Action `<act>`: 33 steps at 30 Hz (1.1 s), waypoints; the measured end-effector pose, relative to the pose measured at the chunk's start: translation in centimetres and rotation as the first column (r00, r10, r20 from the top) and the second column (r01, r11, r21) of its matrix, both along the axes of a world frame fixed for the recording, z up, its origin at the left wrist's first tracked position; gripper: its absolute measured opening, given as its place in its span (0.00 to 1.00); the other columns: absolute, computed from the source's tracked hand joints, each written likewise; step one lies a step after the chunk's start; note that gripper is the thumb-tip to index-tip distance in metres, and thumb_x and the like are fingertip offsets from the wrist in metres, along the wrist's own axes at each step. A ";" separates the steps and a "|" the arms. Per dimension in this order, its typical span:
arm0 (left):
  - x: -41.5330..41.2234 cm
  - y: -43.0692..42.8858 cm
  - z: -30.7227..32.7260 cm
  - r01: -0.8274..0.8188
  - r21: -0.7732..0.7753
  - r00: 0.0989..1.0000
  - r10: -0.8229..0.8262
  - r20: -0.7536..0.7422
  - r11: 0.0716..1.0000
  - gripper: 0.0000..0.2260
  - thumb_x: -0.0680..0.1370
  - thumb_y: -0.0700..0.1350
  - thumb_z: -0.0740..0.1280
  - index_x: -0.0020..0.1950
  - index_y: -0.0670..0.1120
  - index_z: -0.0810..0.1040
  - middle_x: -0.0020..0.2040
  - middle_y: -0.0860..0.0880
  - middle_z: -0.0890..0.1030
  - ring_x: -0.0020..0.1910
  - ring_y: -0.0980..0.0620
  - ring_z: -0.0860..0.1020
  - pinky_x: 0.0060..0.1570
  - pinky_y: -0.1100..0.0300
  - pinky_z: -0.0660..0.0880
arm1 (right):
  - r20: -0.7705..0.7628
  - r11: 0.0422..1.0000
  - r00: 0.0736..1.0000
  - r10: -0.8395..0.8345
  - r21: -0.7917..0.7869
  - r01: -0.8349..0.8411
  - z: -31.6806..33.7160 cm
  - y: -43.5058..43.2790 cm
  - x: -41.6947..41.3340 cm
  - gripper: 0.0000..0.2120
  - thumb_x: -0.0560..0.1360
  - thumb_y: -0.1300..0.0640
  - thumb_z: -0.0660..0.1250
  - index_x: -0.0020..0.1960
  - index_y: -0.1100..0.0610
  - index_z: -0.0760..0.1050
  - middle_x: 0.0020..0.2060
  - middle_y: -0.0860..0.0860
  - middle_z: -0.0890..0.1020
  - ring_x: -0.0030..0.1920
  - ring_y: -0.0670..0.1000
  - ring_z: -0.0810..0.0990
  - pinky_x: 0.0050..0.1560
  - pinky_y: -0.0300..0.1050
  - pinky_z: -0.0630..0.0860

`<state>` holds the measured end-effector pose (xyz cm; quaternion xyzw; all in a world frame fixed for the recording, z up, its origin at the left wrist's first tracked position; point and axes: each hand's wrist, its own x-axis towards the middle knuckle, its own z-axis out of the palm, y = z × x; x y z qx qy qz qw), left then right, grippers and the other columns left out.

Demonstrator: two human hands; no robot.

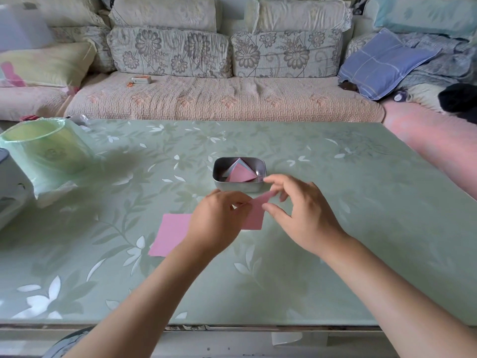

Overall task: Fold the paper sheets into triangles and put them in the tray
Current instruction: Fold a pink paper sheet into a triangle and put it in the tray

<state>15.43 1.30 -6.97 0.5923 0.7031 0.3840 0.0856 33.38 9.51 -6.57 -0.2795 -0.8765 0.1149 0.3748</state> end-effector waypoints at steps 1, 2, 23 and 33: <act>0.1 0.1 -0.1 -0.034 -0.055 0.987 0.042 0.157 0.998 0.05 0.75 0.48 0.69 0.42 0.54 0.84 0.34 0.58 0.81 0.35 0.57 0.76 0.36 0.61 0.72 | 0.007 1.000 1.000 -0.002 -0.002 0.002 0.0 0.0 0.0 0.22 0.73 0.58 0.73 0.65 0.51 0.73 0.51 0.43 0.79 0.44 0.46 0.78 0.53 0.49 0.73; 0.0 0.3 -0.1 -0.056 -0.102 0.947 0.086 0.309 0.993 0.05 0.74 0.48 0.68 0.41 0.53 0.83 0.33 0.58 0.81 0.32 0.57 0.76 0.33 0.63 0.72 | 0.025 1.000 1.000 0.003 0.007 -0.003 0.0 0.0 0.0 0.24 0.72 0.61 0.71 0.66 0.50 0.72 0.53 0.44 0.78 0.45 0.46 0.77 0.53 0.49 0.74; 0.1 0.4 -0.6 0.339 -0.264 0.510 0.060 0.858 0.903 0.16 0.76 0.47 0.70 0.59 0.40 0.75 0.51 0.49 0.86 0.50 0.49 0.85 0.51 0.55 0.78 | -0.008 0.817 1.000 -0.005 -0.576 0.000 -1.0 0.5 -0.2 0.03 0.76 0.50 0.73 0.43 0.46 0.83 0.40 0.37 0.84 0.41 0.37 0.81 0.44 0.33 0.74; 0.7 0.4 -0.6 0.334 -0.185 0.623 -0.069 0.779 0.924 0.17 0.70 0.49 0.64 0.57 0.50 0.80 0.51 0.52 0.85 0.51 0.53 0.83 0.54 0.51 0.80 | -0.155 0.564 0.985 -0.072 -0.821 -0.088 0.1 0.5 0.1 0.04 0.75 0.58 0.74 0.42 0.57 0.83 0.37 0.51 0.86 0.35 0.49 0.84 0.35 0.32 0.75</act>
